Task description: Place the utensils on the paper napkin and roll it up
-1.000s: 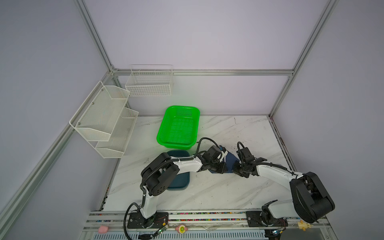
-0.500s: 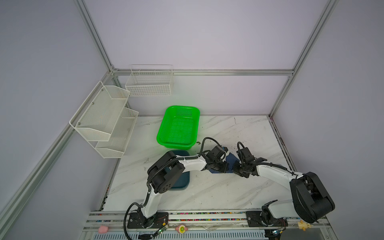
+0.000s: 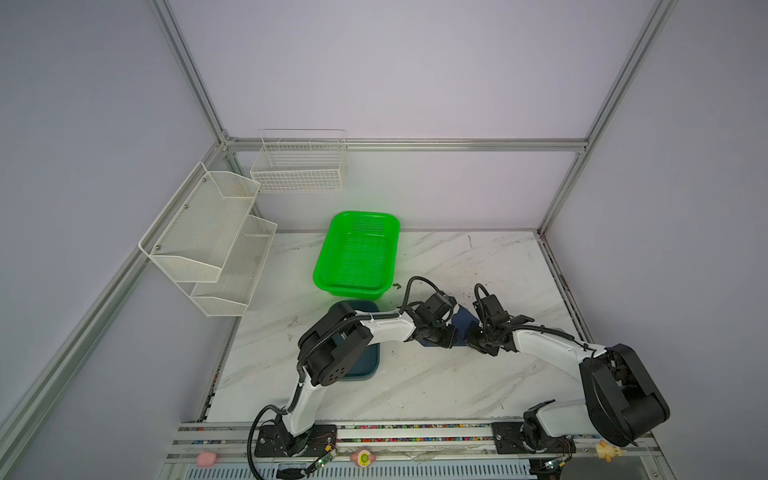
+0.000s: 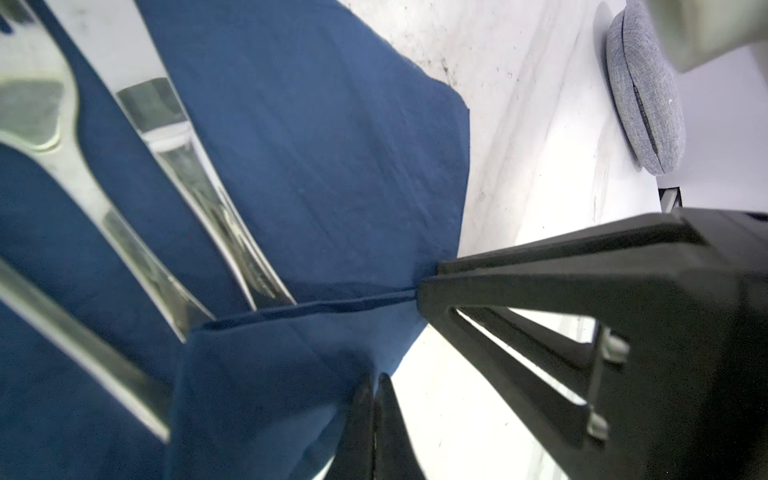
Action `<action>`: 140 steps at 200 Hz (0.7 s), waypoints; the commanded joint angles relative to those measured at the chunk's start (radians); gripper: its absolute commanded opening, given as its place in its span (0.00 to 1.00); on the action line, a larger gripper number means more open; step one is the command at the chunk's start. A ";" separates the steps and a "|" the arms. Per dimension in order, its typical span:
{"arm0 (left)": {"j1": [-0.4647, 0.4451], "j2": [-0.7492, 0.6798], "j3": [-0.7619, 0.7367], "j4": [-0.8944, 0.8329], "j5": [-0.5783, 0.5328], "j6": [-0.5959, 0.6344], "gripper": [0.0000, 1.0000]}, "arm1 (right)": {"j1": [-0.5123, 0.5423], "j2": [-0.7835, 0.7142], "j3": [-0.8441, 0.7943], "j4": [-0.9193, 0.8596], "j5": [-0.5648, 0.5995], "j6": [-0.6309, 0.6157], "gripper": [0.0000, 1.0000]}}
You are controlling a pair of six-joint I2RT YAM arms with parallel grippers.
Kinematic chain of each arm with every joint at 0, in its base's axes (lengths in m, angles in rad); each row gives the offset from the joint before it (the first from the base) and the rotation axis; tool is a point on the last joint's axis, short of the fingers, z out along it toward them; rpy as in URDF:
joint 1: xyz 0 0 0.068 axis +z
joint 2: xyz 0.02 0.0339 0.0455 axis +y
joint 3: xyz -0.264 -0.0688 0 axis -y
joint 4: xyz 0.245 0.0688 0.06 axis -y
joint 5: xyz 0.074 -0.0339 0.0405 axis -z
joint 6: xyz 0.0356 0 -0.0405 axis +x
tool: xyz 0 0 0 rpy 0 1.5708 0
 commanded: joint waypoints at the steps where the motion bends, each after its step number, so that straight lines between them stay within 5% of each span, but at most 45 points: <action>1: -0.004 -0.017 0.085 0.020 0.003 0.011 0.00 | -0.005 -0.014 -0.020 -0.031 0.000 0.011 0.19; 88: -0.002 0.022 0.113 -0.027 0.005 0.013 0.00 | -0.013 -0.104 -0.009 -0.031 0.002 0.024 0.21; 140: -0.002 0.029 0.116 -0.041 0.002 0.023 0.00 | -0.126 -0.190 -0.035 -0.033 -0.006 0.039 0.31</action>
